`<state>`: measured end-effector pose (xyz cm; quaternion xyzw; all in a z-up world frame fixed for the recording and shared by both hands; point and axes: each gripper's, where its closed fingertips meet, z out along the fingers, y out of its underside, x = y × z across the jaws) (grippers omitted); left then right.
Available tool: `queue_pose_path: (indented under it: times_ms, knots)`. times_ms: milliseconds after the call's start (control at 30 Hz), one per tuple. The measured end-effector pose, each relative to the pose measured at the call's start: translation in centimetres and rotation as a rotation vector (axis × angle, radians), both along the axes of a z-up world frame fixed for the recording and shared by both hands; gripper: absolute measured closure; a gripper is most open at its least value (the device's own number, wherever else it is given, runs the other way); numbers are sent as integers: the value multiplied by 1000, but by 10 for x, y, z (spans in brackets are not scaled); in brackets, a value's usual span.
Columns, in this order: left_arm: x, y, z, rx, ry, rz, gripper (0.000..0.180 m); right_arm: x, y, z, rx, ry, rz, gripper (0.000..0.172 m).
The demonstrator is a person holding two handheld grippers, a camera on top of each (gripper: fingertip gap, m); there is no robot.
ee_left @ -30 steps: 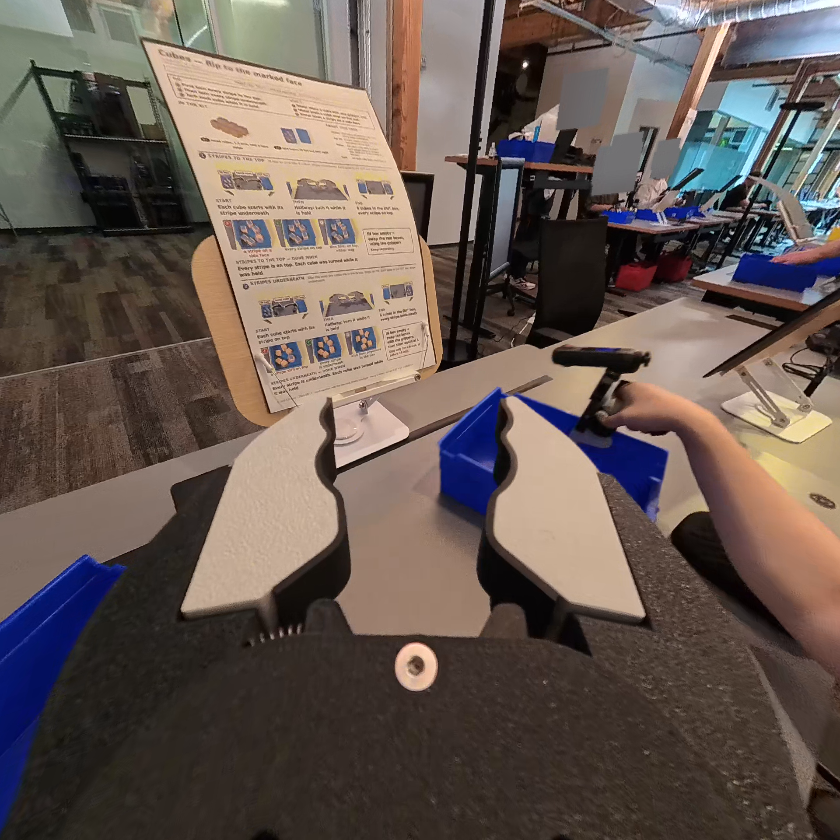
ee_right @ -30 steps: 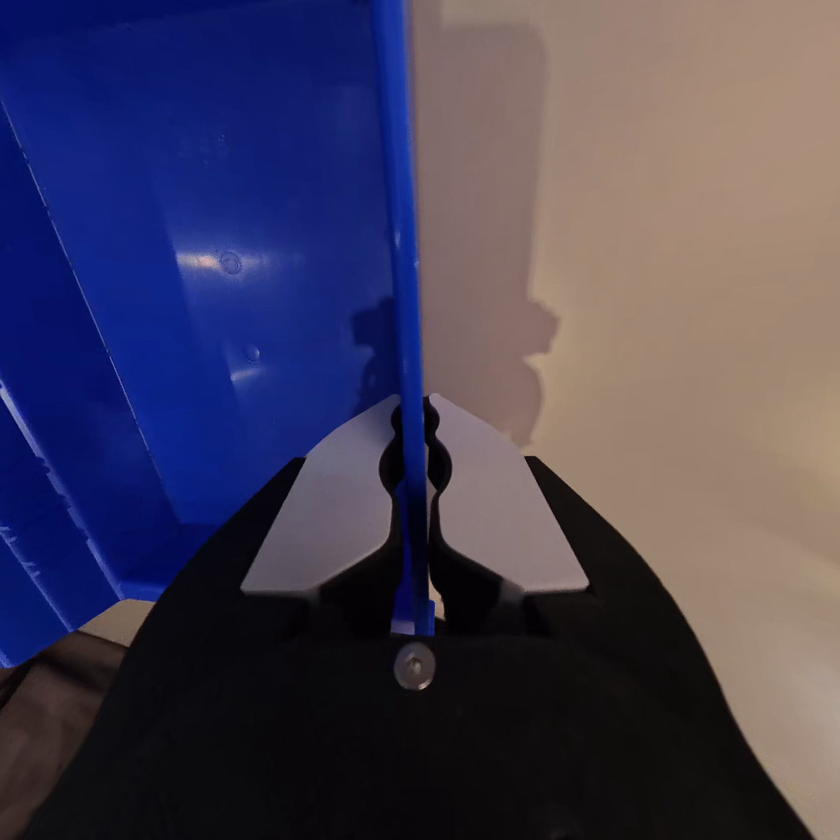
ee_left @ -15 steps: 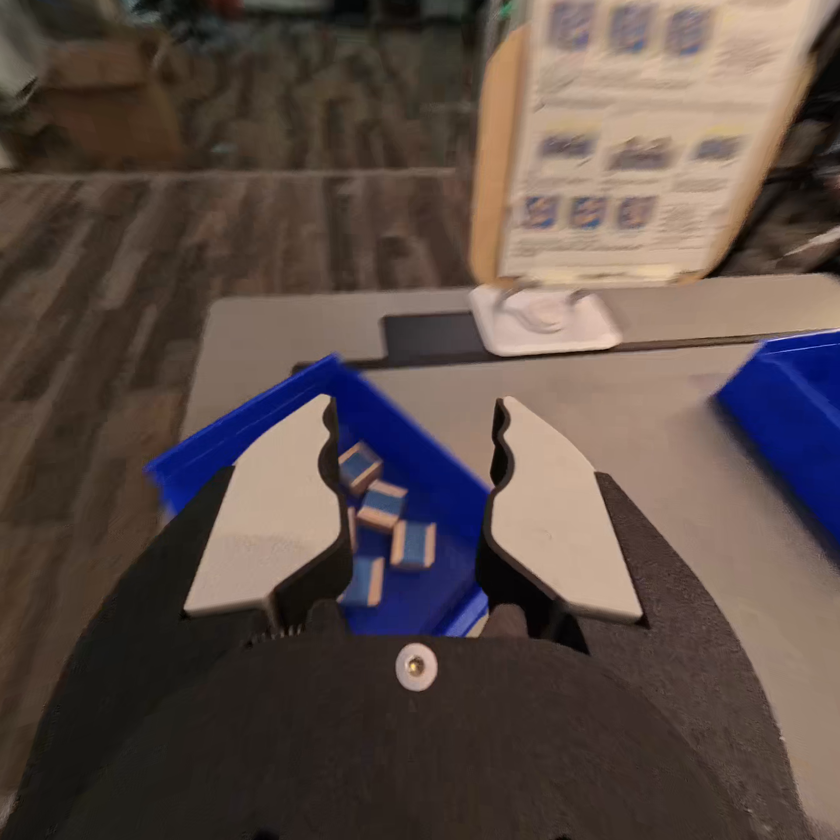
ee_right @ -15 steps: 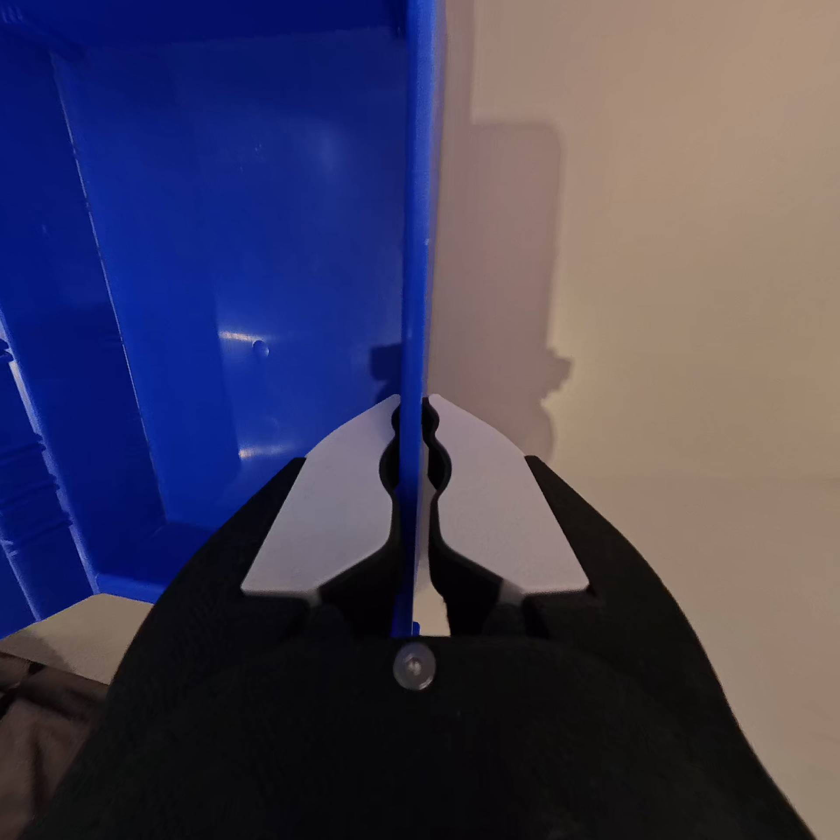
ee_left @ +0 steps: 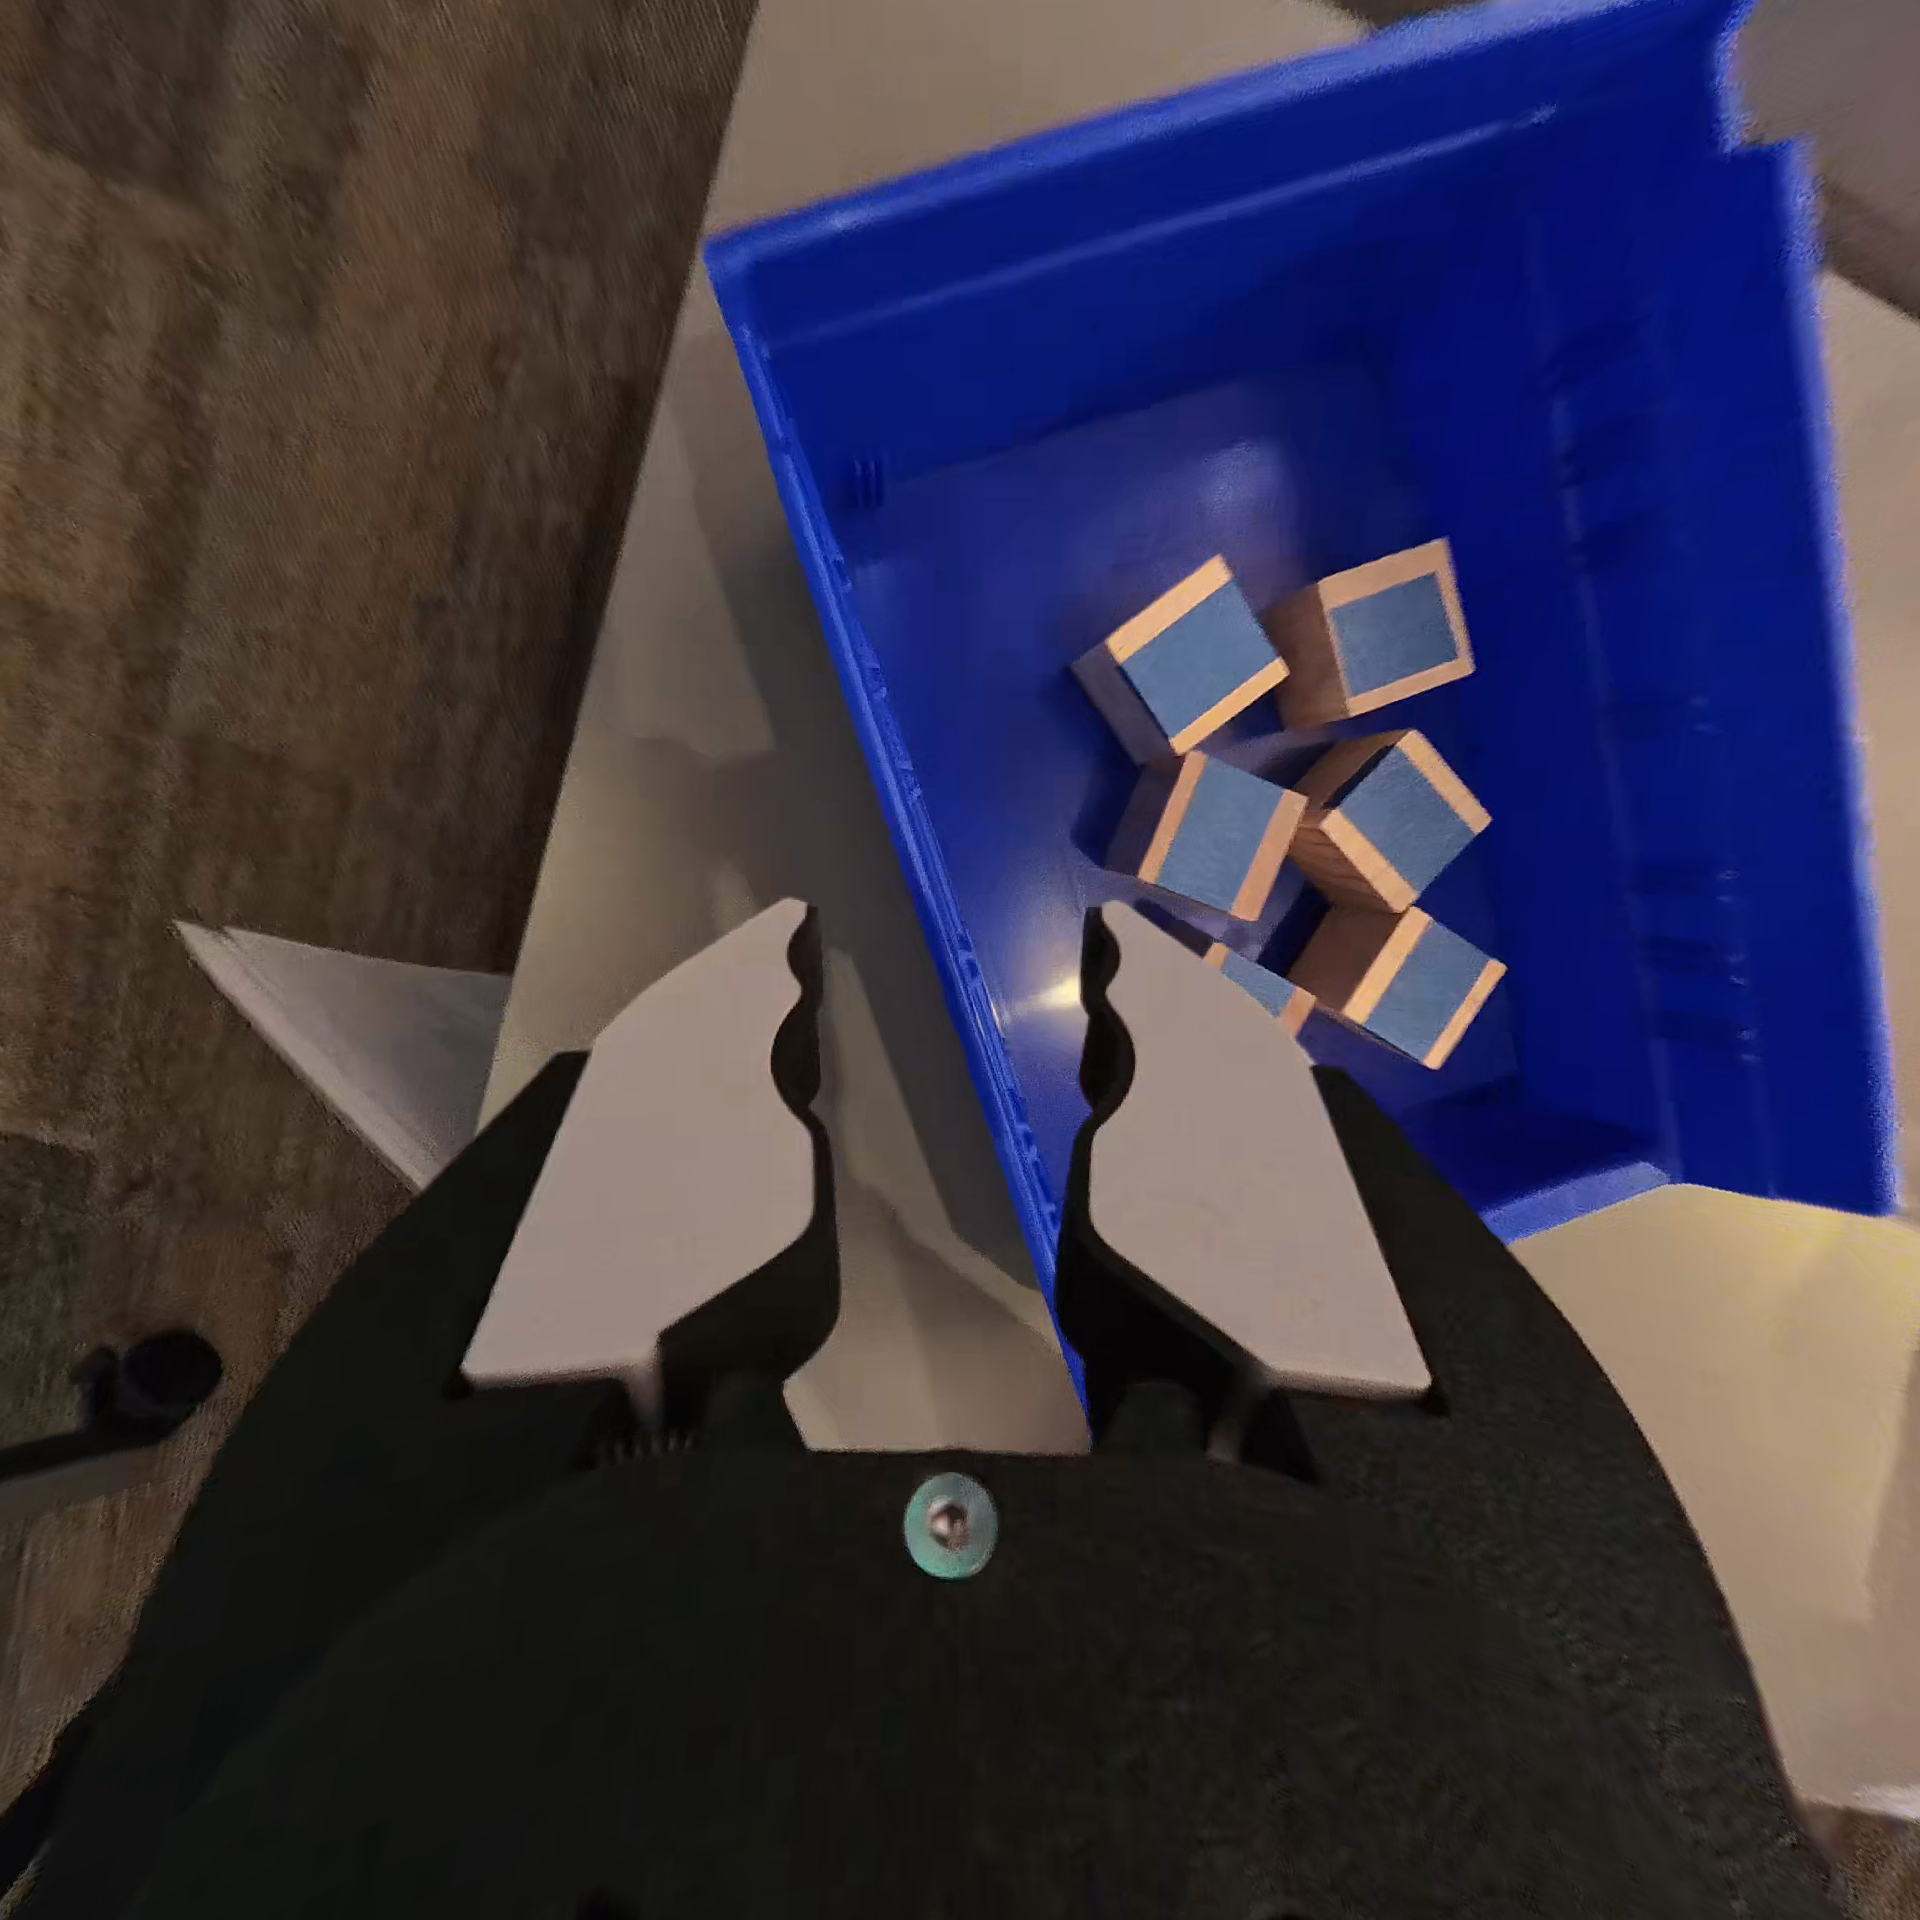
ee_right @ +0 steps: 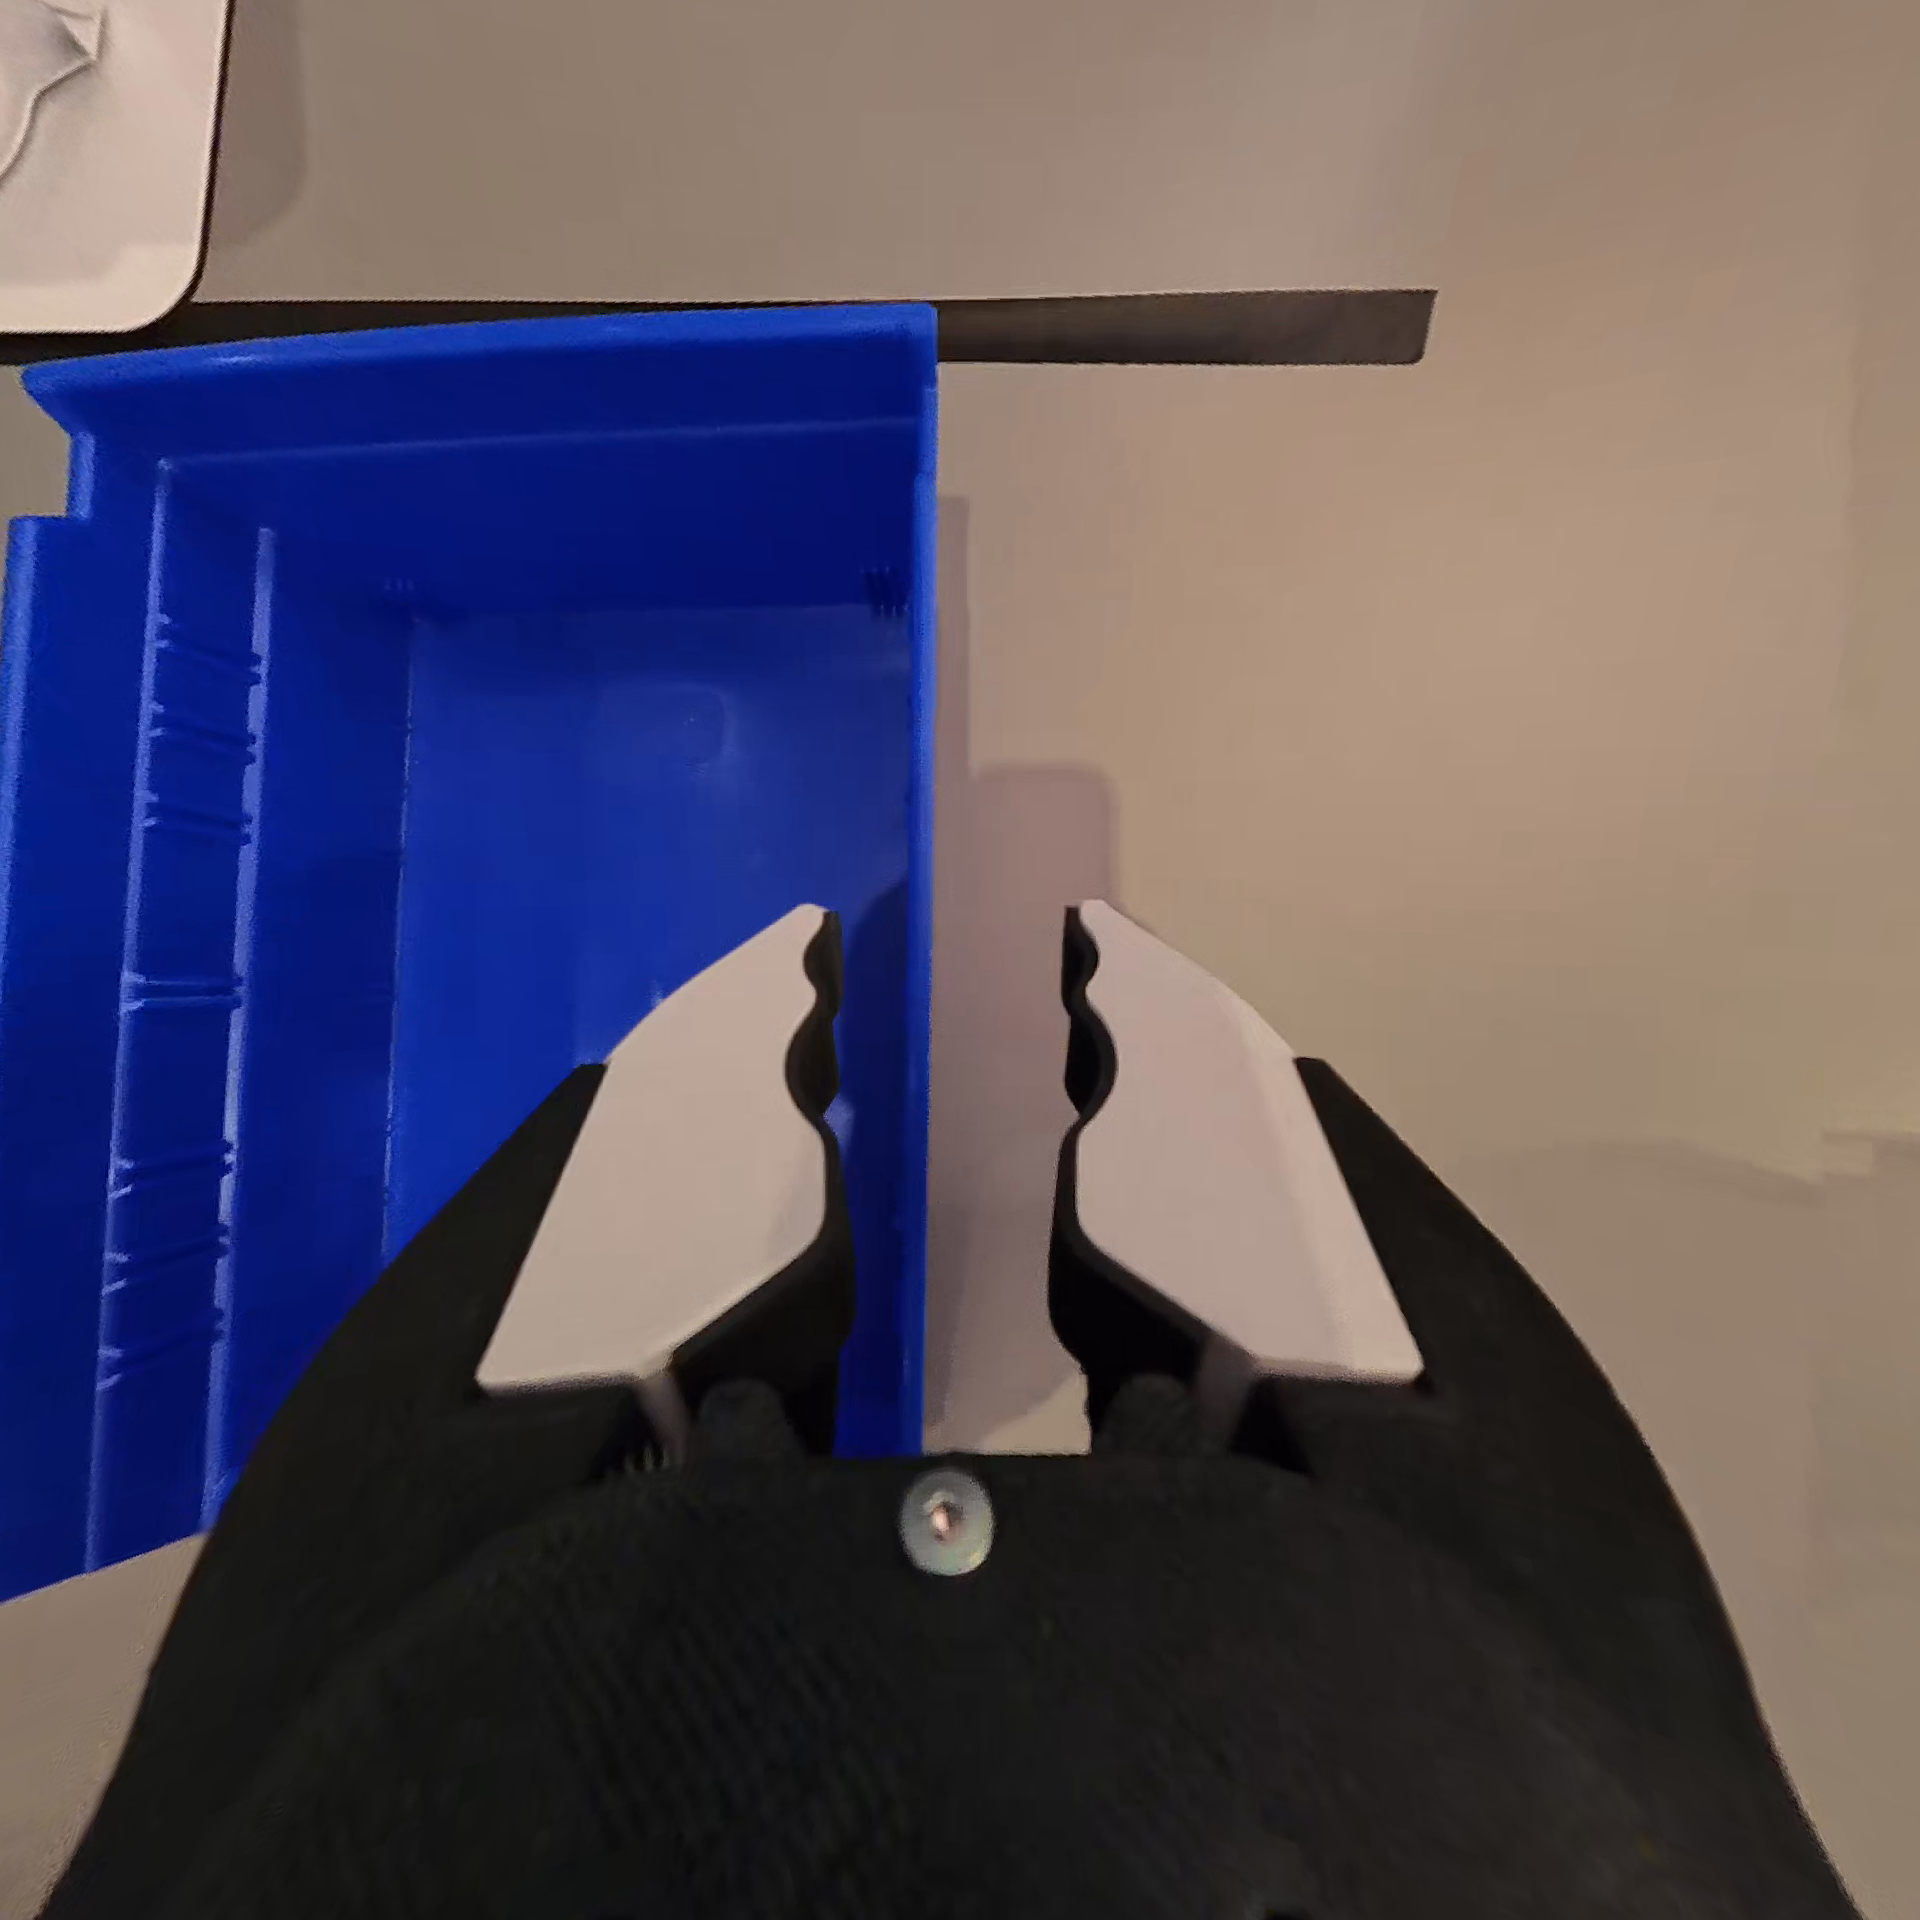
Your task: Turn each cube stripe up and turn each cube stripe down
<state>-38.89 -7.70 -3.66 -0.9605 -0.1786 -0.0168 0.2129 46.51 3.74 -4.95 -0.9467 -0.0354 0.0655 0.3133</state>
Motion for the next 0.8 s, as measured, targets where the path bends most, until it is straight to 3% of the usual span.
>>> queue_pose_path:
  times_ms: [200, 267, 333, 500, 700, 800]
  knots:
    - [-11, 1, -55, -217, -39, 12, 135, -5, 11, 19, 119, -8, 21, 129]
    - [-5, 2, -65, -257, -53, -26, 159, -8, 12, 22, 130, -10, 32, 129]
    - [-2, 7, -69, -278, -35, -60, 170, -10, 12, 21, 122, -20, 39, 129]
    - [8, 24, -69, -264, -1, -144, 172, -19, 14, 13, 82, -56, 78, 129]
    - [42, 72, -69, -186, 114, -421, 171, -35, 16, 3, 23, -150, 150, 130]
    - [62, 92, -69, -146, 141, -490, 171, -45, 18, -1, 6, -181, 182, 129]
